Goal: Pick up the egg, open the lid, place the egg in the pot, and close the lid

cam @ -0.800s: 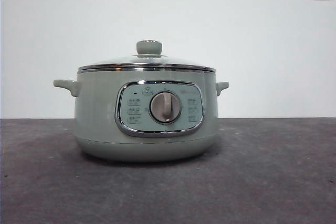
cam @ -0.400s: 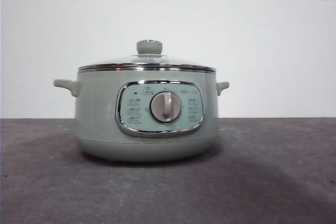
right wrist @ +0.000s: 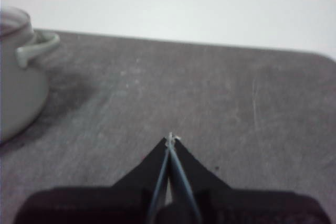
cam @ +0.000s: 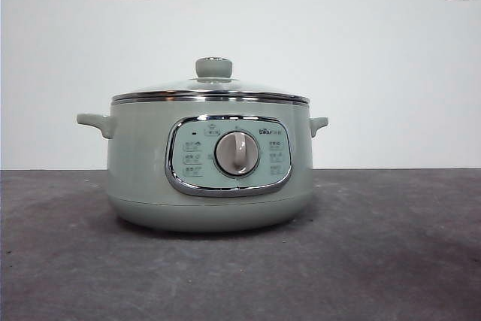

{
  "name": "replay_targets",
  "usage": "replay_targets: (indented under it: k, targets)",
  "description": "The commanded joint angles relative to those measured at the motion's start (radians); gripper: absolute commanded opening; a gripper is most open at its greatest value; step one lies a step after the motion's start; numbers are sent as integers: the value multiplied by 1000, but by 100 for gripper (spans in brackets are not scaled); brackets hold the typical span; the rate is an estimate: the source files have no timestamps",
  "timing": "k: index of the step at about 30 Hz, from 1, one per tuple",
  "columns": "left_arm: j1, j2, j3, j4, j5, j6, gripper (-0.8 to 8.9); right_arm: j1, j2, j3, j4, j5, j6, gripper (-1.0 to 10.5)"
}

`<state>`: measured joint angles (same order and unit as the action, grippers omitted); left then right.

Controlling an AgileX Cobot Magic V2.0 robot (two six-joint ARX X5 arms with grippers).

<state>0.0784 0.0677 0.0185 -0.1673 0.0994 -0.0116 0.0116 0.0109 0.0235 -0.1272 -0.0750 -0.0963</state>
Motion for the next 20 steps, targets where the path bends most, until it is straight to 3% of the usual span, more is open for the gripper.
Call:
replay_targets:
  k: [1, 7, 20]
  targets:
    - [3, 1, -10, 3, 5, -3, -4, -2, -3, -9, -8, 5, 13, 1]
    - [3, 3, -10, 3, 5, -4, -4, -1, -3, -7, -53, 3, 45, 1]
    - [3, 5, -10, 3, 5, -4, -4, 0, -2, -6, -58, 4, 44, 1]
